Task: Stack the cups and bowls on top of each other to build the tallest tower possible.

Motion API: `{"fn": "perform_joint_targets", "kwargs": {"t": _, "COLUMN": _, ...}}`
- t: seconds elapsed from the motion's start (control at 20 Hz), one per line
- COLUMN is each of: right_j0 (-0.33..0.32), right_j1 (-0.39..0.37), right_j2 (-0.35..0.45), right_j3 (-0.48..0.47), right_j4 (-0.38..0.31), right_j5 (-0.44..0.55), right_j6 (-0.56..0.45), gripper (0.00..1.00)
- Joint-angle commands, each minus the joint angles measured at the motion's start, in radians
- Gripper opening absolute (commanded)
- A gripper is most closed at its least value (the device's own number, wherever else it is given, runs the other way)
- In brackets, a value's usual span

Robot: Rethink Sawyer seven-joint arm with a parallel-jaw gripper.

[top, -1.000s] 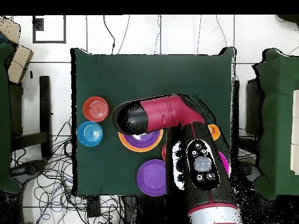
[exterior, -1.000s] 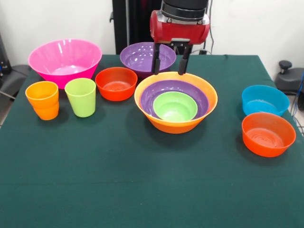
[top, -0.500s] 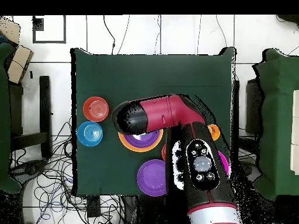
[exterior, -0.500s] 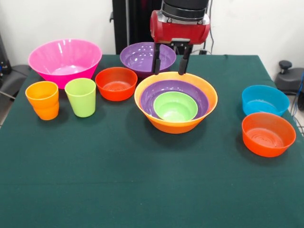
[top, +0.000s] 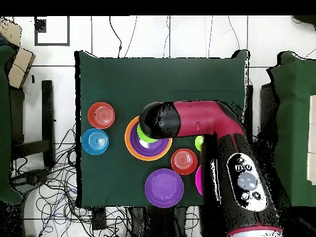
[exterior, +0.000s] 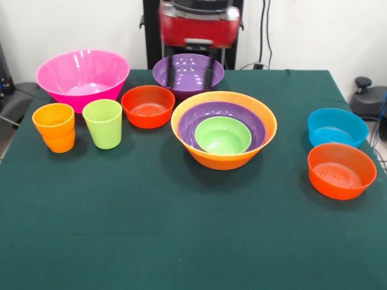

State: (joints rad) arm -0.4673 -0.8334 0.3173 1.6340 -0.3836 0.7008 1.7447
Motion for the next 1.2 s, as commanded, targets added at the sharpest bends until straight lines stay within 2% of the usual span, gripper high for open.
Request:
{"fn": "perform_joint_targets", "kwargs": {"t": 0.05, "right_j0": -0.122, "right_j1": 0.001, "right_j2": 0.114, "right_j3": 0.032, "right_j4": 0.032, "right_j5": 0.095, "right_j6": -0.211, "gripper": 1.00}}
{"fn": "perform_joint_targets", "kwargs": {"t": 0.35, "right_j0": -0.160, "right_j1": -0.013, "right_j2": 0.148, "right_j3": 0.089, "right_j4": 0.026, "right_j5": 0.076, "right_j6": -0.184, "gripper": 1.00}}
{"fn": "perform_joint_targets", "kwargs": {"t": 0.6, "right_j0": -0.167, "right_j1": -0.022, "right_j2": 0.149, "right_j3": 0.169, "right_j4": -0.020, "right_j5": -0.015, "right_j6": -0.132, "gripper": 1.00}}
{"fn": "perform_joint_targets", "kwargs": {"t": 0.9, "right_j0": -0.201, "right_j1": -0.041, "right_j2": 0.156, "right_j3": 0.267, "right_j4": -0.065, "right_j5": -0.122, "right_j6": -0.119, "gripper": 1.00}}
{"fn": "perform_joint_targets", "kwargs": {"t": 1.2, "right_j0": -0.271, "right_j1": 0.025, "right_j2": 0.171, "right_j3": 0.282, "right_j4": -0.133, "right_j5": -0.196, "right_j6": -0.162, "gripper": 1.00}}
